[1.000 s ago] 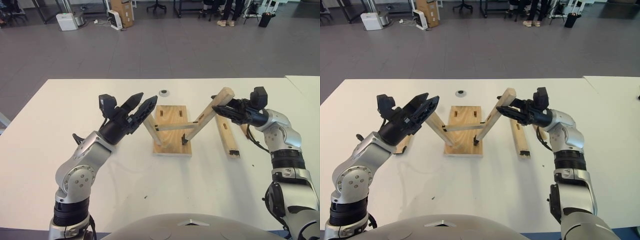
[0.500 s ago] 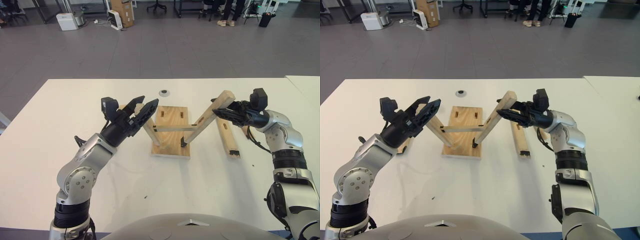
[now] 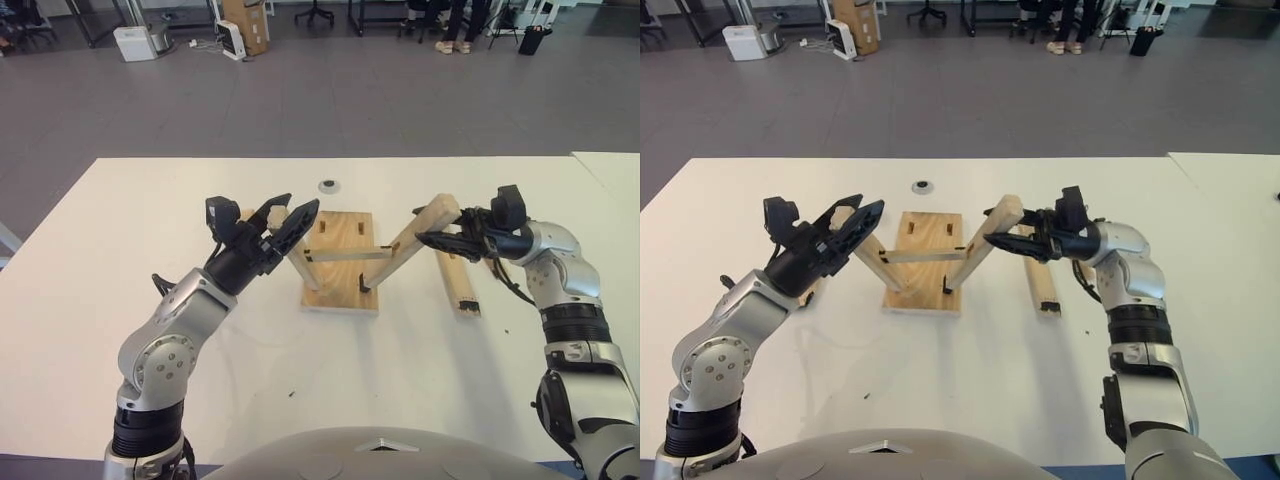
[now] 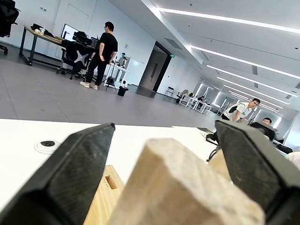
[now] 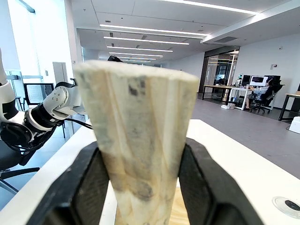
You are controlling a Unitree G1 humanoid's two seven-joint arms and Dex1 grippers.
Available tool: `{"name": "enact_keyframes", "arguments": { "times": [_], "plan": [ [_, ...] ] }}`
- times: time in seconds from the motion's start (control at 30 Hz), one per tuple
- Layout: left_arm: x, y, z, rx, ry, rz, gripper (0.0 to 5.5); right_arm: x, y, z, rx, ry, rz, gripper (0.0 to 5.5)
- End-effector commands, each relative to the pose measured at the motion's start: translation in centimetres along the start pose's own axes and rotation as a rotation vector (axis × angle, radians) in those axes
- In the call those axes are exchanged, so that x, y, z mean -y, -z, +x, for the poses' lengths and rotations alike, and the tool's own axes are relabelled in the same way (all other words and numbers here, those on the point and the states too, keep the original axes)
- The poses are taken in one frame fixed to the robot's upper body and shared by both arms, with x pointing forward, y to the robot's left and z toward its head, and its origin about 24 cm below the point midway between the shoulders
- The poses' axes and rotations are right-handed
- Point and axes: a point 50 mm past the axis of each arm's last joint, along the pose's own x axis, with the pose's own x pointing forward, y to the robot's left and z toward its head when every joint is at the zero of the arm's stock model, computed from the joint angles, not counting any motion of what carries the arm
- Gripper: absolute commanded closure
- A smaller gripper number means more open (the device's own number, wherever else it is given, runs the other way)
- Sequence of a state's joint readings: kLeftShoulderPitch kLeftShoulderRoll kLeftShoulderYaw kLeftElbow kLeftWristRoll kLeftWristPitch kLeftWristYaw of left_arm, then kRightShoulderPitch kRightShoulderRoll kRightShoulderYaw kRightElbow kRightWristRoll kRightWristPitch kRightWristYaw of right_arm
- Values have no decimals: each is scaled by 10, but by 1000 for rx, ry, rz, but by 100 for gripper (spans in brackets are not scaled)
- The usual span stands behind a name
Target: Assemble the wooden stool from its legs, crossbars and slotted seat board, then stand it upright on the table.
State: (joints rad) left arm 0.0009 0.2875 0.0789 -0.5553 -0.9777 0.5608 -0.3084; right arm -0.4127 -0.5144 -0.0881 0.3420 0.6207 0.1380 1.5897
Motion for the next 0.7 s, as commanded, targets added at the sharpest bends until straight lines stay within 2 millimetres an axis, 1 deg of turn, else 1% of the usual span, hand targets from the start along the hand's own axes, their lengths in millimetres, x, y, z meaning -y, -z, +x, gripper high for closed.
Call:
{"name": "enact_keyframes", "arguments": {
  "times": [0.03,0.27,0.4,0.53,0.6,0.7],
  "plan": [
    [0,4,-2,-8,-8,1,156,-11,15,-6,-78,-12,60,345],
    [2,11,-2,-26,3,-7,156,-7,18,3,-94,-10,53,345],
    [10,15,3,-28,20,-18,156,-12,33,18,-144,-53,78,345],
    [23,13,12,-21,37,-27,156,-13,50,24,-197,-31,107,345],
    [29,12,15,-18,41,-33,156,-14,60,26,-233,-27,135,345],
    [33,11,18,-14,45,-41,156,-16,75,23,-321,-8,177,345]
  ]
}}
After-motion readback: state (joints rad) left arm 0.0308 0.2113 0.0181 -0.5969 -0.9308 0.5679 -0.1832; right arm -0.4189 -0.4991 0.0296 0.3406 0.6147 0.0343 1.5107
